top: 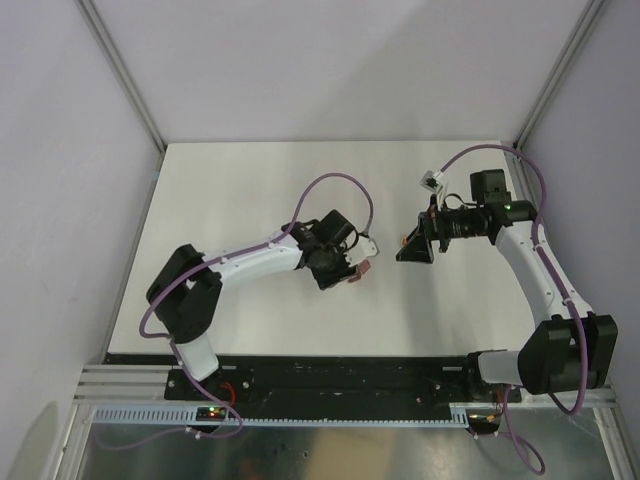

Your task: Sort the pills into containers

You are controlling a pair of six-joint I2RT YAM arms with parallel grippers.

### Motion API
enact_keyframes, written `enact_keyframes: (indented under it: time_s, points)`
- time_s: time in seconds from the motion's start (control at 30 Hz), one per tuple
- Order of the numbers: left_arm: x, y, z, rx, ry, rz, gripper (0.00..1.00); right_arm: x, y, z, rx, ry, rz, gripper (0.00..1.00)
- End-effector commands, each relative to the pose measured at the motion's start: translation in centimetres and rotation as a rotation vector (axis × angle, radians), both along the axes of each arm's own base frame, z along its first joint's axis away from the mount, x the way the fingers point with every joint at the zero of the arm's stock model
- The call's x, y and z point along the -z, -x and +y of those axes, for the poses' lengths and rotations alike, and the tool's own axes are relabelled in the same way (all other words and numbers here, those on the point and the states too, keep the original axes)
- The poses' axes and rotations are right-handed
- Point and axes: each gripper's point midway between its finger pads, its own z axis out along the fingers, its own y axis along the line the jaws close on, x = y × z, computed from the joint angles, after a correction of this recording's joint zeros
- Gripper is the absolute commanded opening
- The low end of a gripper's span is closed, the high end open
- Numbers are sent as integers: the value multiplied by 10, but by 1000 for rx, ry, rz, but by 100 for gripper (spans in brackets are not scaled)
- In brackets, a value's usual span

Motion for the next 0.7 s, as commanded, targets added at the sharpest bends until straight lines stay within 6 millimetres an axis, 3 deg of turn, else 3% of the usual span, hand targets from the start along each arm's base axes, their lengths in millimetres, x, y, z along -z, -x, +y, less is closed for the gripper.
enact_keyframes:
  time_s: [0.0, 0.67]
  points:
    - [-15, -9, -9, 24, 9, -39, 0, -8, 3, -1, -11, -9, -49, 100]
    - [-16, -4, -8, 30, 12, -28, 0, -4, 4, -3, -10, -8, -42, 100]
